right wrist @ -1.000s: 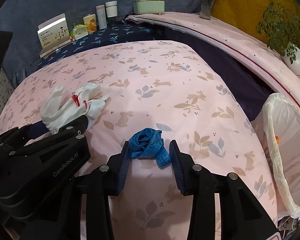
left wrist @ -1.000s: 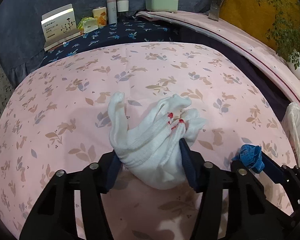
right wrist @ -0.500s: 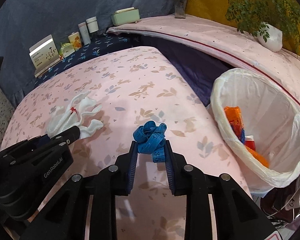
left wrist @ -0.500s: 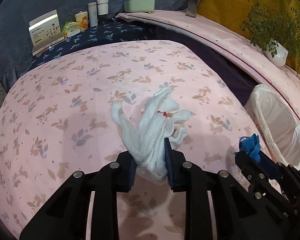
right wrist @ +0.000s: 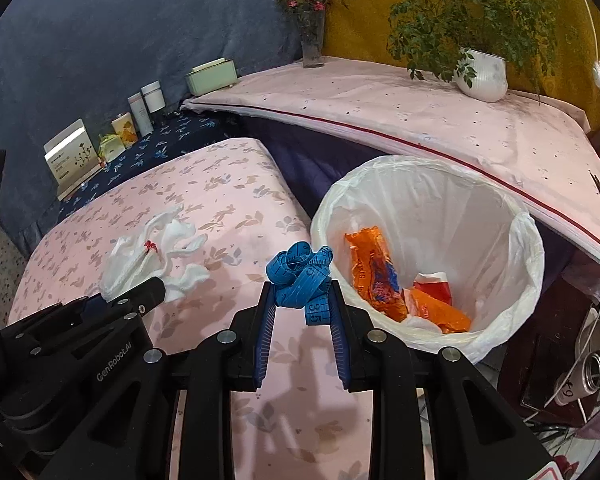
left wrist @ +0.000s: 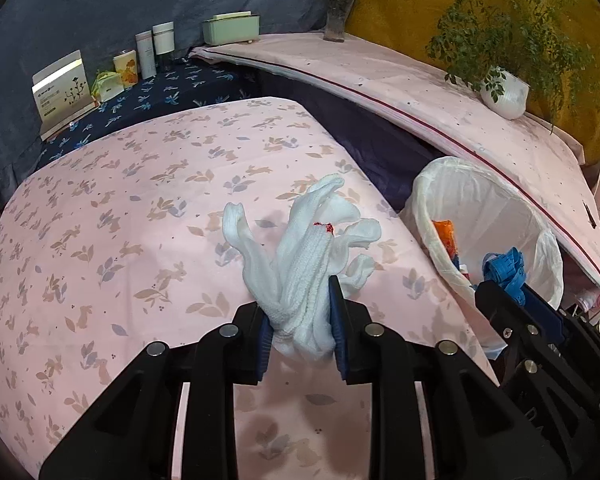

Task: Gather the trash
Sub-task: 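Lift and carry the glove and tape measure over the white bin with both tools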

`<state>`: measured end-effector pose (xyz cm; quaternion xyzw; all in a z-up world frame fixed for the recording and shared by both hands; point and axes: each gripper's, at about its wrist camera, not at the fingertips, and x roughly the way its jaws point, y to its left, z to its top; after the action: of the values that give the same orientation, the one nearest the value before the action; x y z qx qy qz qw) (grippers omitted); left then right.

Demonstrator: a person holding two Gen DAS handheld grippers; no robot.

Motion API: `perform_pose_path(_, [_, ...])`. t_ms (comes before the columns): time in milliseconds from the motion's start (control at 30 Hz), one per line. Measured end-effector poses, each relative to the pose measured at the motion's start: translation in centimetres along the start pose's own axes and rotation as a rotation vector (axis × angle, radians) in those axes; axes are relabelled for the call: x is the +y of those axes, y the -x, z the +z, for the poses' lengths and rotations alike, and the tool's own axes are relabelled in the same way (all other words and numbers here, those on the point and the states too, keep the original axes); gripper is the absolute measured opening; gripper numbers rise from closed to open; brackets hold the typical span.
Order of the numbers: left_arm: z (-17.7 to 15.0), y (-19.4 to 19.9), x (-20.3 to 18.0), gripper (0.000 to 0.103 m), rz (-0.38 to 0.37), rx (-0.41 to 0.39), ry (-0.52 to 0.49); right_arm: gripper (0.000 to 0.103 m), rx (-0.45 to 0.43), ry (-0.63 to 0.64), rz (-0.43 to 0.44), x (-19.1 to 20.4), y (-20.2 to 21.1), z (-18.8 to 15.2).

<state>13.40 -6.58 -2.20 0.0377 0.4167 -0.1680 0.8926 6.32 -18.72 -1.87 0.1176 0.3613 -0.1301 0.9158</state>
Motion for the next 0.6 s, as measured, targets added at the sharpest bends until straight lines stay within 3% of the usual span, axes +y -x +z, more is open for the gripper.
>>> perform_pose_path(600, [0.4, 0.3, -8.4, 0.024, -0.064, -0.001, -0.14, 0.025, -0.04, -0.121, -0.074, -7.9, 1.6, 0.3])
